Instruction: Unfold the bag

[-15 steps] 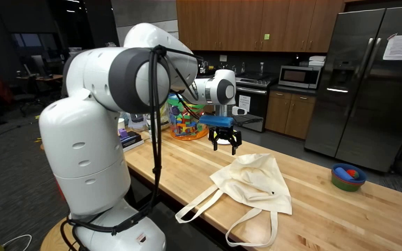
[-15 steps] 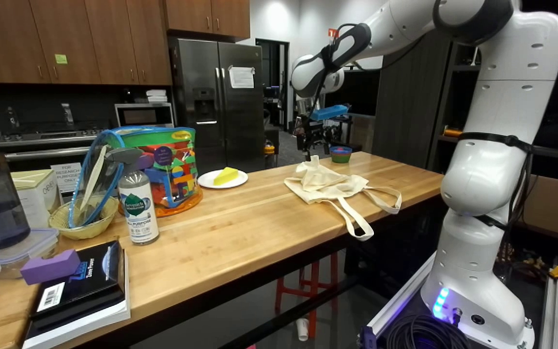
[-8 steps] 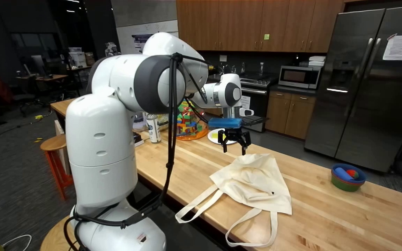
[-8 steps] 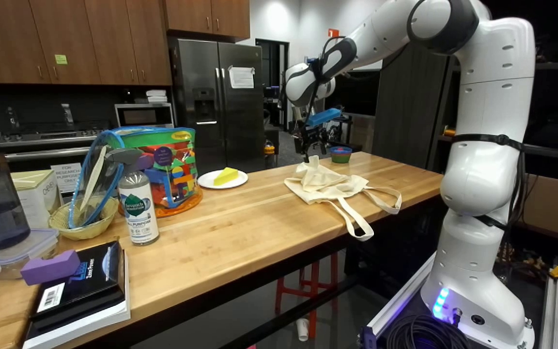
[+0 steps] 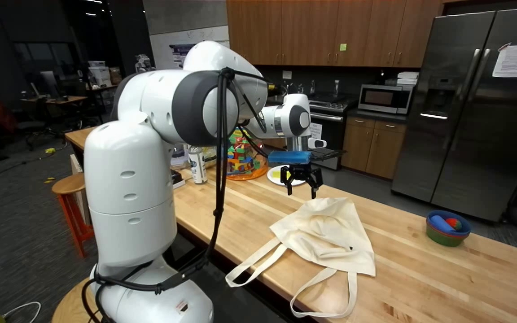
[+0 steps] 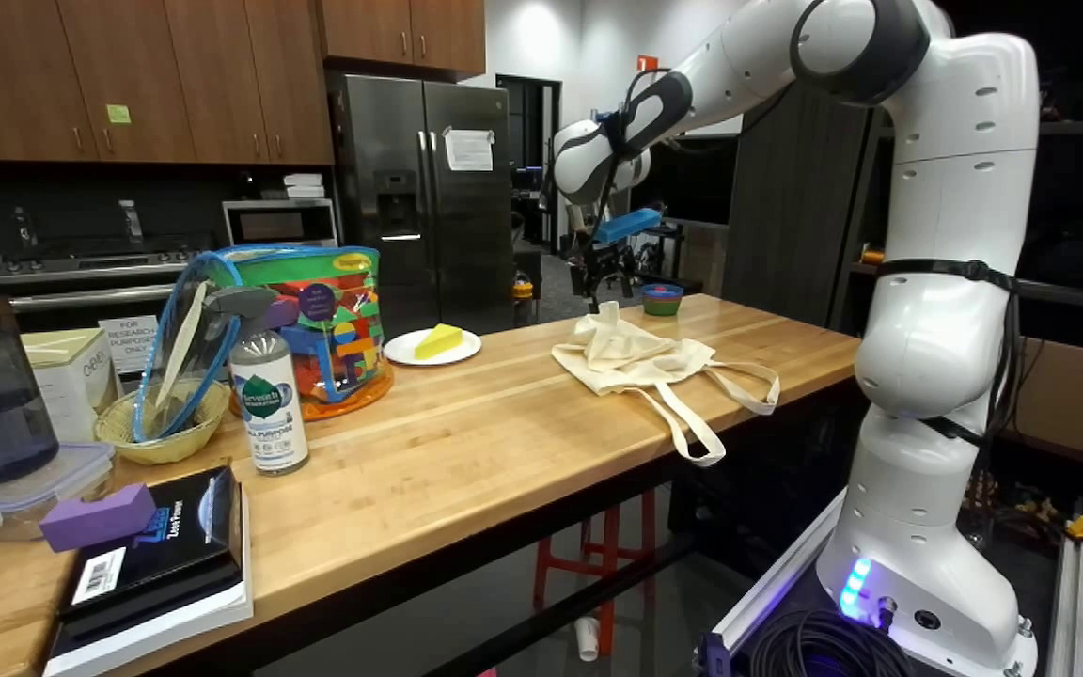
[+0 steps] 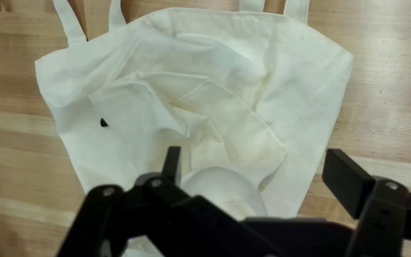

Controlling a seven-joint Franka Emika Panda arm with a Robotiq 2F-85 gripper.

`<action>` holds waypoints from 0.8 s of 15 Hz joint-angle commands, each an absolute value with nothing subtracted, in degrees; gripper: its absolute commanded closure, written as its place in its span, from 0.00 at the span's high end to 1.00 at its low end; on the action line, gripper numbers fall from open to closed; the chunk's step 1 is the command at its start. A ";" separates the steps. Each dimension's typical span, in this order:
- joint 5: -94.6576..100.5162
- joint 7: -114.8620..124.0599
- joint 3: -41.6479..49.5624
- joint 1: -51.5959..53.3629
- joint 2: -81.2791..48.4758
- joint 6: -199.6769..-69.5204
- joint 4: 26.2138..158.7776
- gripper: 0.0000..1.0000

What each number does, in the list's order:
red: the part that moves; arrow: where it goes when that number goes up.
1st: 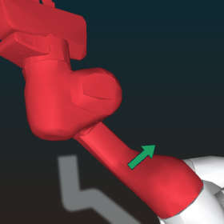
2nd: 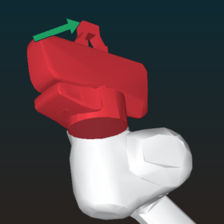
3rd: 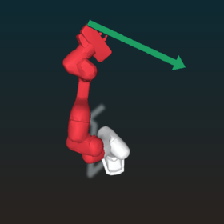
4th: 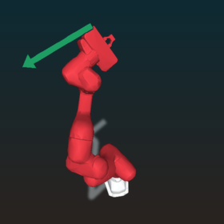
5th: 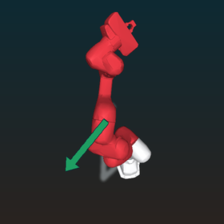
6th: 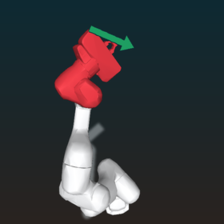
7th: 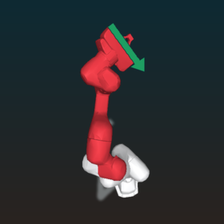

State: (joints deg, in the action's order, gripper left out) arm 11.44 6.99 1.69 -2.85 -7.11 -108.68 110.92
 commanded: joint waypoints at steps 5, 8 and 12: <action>11.37 6.93 2.13 -2.43 -7.13 -108.57 110.81 1.00; 12.82 6.10 3.08 -3.20 -10.13 -109.00 108.44 1.00; 12.94 6.42 5.11 -4.34 -13.39 -110.63 105.21 1.00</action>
